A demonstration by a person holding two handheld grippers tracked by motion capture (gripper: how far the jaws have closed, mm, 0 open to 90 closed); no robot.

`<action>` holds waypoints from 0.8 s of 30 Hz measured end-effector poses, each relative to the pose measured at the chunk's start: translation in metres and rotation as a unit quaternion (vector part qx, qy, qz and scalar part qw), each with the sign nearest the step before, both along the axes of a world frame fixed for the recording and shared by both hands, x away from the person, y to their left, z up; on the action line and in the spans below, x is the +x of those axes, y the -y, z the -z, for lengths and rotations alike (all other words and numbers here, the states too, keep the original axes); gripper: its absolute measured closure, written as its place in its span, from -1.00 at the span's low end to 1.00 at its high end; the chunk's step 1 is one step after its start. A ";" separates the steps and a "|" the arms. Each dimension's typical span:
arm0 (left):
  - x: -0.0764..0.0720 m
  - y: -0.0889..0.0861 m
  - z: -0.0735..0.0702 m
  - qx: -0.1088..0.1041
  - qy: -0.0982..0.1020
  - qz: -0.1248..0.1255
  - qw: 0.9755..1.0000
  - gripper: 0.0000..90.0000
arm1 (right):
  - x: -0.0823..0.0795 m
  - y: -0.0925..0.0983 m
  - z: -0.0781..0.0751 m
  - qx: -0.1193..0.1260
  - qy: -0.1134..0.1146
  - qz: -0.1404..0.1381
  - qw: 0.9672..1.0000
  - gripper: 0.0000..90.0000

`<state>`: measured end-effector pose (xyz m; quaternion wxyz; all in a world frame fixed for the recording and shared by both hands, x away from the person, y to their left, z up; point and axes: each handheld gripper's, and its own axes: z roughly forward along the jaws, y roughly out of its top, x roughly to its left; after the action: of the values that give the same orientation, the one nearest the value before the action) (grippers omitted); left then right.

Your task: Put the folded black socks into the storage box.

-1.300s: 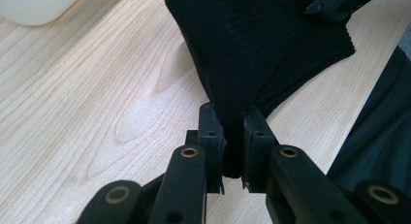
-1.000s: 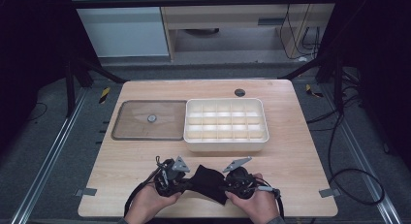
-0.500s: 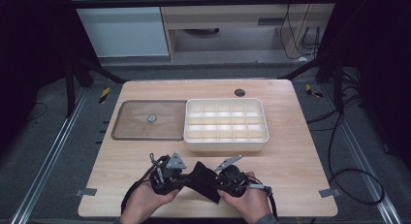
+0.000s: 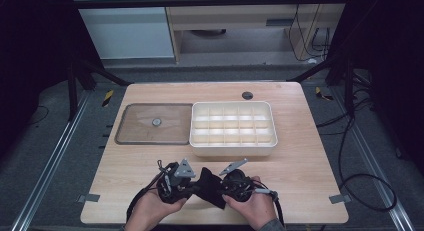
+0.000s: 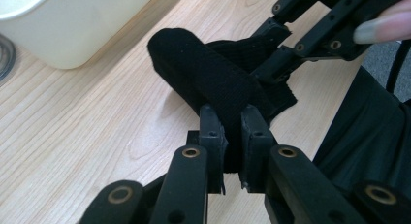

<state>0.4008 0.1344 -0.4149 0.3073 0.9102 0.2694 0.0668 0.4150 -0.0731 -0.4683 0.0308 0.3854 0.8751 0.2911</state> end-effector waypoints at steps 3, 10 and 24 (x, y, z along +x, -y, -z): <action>-0.002 0.004 0.000 0.002 0.001 0.009 1.000 0.82 | 0.001 0.000 0.001 0.002 -0.001 0.003 1.000 0.57; -0.007 0.014 0.005 0.014 0.001 0.033 0.999 0.82 | 0.003 -0.001 0.001 0.002 0.001 0.003 1.000 0.57; -0.016 0.029 0.022 0.015 -0.009 0.054 0.998 0.82 | 0.003 0.003 0.004 0.019 0.004 0.010 1.000 0.56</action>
<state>0.3850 0.1053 -0.4373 0.2948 0.9285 0.2212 0.0460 0.4177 -0.0765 -0.4727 0.0293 0.3932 0.8655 0.3090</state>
